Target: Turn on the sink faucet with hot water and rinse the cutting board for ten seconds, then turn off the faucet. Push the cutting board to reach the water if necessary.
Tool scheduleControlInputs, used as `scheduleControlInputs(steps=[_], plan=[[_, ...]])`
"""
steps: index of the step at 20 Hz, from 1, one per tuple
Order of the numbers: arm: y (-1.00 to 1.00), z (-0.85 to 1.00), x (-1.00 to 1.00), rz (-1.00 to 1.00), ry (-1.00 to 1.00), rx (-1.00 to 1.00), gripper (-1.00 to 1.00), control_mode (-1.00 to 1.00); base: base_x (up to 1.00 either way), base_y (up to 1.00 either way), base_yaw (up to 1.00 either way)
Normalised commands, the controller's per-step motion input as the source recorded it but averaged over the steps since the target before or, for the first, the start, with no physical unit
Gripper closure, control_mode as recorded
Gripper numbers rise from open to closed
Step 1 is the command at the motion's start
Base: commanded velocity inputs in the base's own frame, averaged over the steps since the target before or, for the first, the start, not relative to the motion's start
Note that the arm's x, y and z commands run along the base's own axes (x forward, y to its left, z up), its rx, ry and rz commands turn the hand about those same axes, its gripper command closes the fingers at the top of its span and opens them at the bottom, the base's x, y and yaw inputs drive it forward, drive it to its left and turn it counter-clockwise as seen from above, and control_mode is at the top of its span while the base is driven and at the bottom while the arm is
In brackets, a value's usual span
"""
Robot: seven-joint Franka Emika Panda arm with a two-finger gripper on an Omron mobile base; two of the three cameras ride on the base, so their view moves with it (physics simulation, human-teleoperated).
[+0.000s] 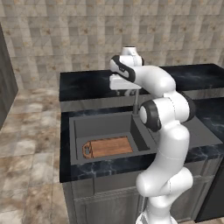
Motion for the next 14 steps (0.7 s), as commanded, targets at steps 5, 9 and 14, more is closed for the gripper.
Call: scheduleControlInputs(steps=[5, 9, 14], plan=[[0.07, -0.01, 0.09, 0.00, 0.01, 0.00, -1.00, -1.00, 0.00, 0.00, 0.00], [0.05, -0.01, 0.14, 0.00, 0.00, 0.00, -1.00, -1.00, 0.00, 0.00, 0.00], [0.11, -0.04, 0.15, 0.00, 0.00, 0.00, -1.00, -1.00, 0.00, 0.00, 0.00]])
